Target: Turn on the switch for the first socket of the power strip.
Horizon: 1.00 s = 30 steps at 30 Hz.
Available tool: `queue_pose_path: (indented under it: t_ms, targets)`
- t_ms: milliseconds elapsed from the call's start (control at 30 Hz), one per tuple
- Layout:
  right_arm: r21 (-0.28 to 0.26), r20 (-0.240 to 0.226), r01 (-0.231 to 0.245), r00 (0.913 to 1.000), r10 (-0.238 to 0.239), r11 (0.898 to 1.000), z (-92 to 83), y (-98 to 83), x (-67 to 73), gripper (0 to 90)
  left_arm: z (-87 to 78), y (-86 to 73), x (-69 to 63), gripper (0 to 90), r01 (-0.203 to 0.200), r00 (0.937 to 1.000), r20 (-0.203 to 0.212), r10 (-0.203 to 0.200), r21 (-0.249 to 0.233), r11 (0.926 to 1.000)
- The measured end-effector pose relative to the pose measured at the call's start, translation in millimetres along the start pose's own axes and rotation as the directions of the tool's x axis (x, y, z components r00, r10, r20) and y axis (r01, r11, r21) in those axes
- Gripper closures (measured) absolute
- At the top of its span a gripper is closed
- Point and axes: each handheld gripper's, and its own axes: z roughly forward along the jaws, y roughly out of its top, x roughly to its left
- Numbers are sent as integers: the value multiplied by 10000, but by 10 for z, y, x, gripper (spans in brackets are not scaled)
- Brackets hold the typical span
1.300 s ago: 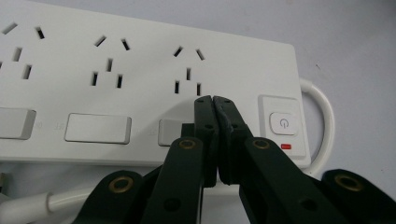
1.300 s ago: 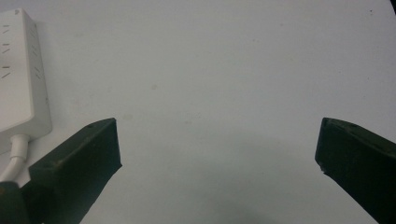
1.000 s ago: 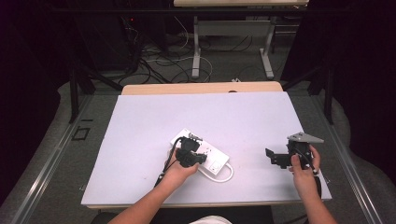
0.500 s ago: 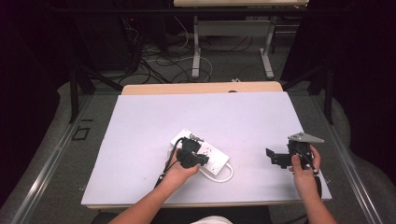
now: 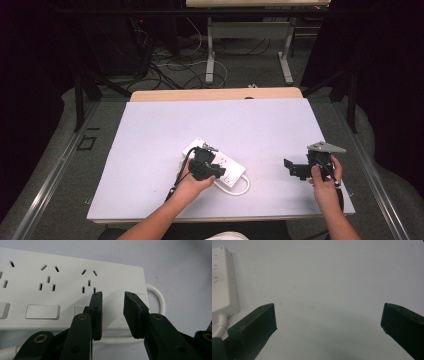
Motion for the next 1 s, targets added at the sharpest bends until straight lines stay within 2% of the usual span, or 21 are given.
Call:
queue_pose_path:
  t_ms: [167, 367, 400, 467, 567, 800, 867, 967, 1000]
  targets:
    - [47, -115, -51, 9999, 51, 10000, 8, -1, 13, 0, -29, -2, 4, 636, 43, 10000, -5, -43, -90, 9999]
    - [47, -48, -44, 10000, 44, 10000, 4, 1, 7, 0, -55, 10, 10, 588, -44, 9999, -113, 41, -245, 9997]
    - [46, -45, -34, 10000, 34, 10000, 3, 2, 6, 0, -54, 9, -1, 577, 86, 9998, -162, -92, -353, 9993]
    - [55, -47, -37, 10000, 37, 10000, 2, 0, 7, 0, -58, 8, 5, 557, 20, 9998, -192, -28, -461, 9989]
    - [62, -37, -27, 10000, 27, 10000, 4, -1, 3, 0, -60, 7, 4, 524, 137, 9997, -208, -148, -544, 9984]
    - [7, -65, -44, 10000, 44, 10000, -5, 5, 14, 0, -110, 7, 19, 480, -8, 9994, -346, -12, -591, 9983]
    - [22, -27, -22, 10000, 22, 10000, -11, 7, 16, 0, -121, 7, 20, 468, 62, 9994, -345, -88, -749, 9972]
    - [11, -35, -16, 10000, 16, 10000, -9, 5, 18, 0, -160, 26, 33, 445, -138, 9990, -430, 104, -795, 9967]
    - [13, -40, -12, 10000, 12, 10000, -9, 5, 18, 0, -168, 28, 29, 436, -44, 9991, -430, 5, -917, 9958]
